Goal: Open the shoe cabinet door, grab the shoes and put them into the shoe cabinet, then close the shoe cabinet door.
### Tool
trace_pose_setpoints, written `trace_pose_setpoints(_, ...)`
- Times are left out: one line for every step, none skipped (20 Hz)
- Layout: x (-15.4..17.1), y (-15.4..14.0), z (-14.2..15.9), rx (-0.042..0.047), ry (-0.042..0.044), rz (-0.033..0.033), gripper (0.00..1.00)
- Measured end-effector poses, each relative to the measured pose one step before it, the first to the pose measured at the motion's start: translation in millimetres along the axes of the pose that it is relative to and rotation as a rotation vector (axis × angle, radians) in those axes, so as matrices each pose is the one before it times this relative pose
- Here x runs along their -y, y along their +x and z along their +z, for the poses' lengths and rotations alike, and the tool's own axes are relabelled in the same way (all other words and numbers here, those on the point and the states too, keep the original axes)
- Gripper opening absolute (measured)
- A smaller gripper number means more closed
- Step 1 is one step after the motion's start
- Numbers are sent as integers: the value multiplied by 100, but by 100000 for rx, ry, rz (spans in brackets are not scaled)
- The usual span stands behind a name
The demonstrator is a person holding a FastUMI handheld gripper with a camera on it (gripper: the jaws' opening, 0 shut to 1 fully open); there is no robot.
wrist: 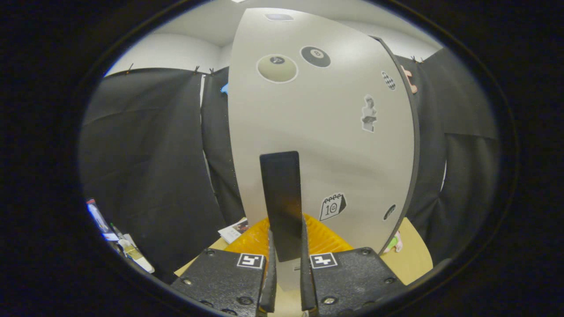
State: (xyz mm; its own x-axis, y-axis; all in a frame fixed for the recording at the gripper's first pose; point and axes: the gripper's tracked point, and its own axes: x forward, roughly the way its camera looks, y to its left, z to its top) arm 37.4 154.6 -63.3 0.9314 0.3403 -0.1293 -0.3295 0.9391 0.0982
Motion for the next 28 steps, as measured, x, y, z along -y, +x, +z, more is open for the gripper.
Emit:
trace_pose_setpoints(489,-958,-378,-3,-170,656,24)
trace_pose_setpoints(466,-1026,-228,-184,-563,756,24)
trace_pose_setpoints(727,-796,-100,-249,-157,583,24)
trace_pose_setpoints(872,-793,-43,-214,-405,325,24)
trace_pose_setpoints(969,-658,-50,102,-573,249,24)
trace_pose_setpoints(895,-650,-74,152,199,185,24)
trace_pose_setpoints(860,-803,-250,176,516,-256,24)
trace_pose_setpoints(952,-752,-86,-17,271,-271,24)
trace_pose_setpoints(868,-872,-74,137,281,-403,24)
trace_pose_setpoints(843,-828,-44,35,736,-437,24)
trace_pose_setpoints(947,-851,-68,101,365,-683,24)
trace_pose_setpoints(824,-897,-9,-21,163,-1037,24)
trace_pose_setpoints(604,-992,-89,214,-452,-1097,23)
trace_pose_setpoints(625,-889,-51,330,-355,-983,22)
trace_pose_setpoints(732,-887,-110,234,358,-963,22)
trace_pose_setpoints(876,-747,-32,229,289,-1025,22)
trace_pose_setpoints(1043,-426,-154,186,580,-1089,20)
trace_pose_setpoints(1040,-329,185,369,580,-1227,19)
trace_pose_setpoints(1044,-318,101,492,-16,-1621,17)
trace_pose_setpoints(914,-701,105,656,-489,-1220,16)
trace_pose_setpoints(646,-210,-108,326,61,-1472,14)
trace_pose_setpoints(975,-189,28,-190,460,-1900,13)
trace_pose_setpoints(932,106,105,114,887,-1903,11)
trace_pose_setpoints(927,-241,137,202,366,-1914,10)
trace_pose_setpoints(1287,-294,50,159,235,-2444,8)
trace_pose_setpoints(1299,-121,220,404,403,-2556,7)
trace_pose_setpoints(1438,198,145,242,822,-2426,5)
trace_pose_setpoints(704,155,64,-107,651,208,4)
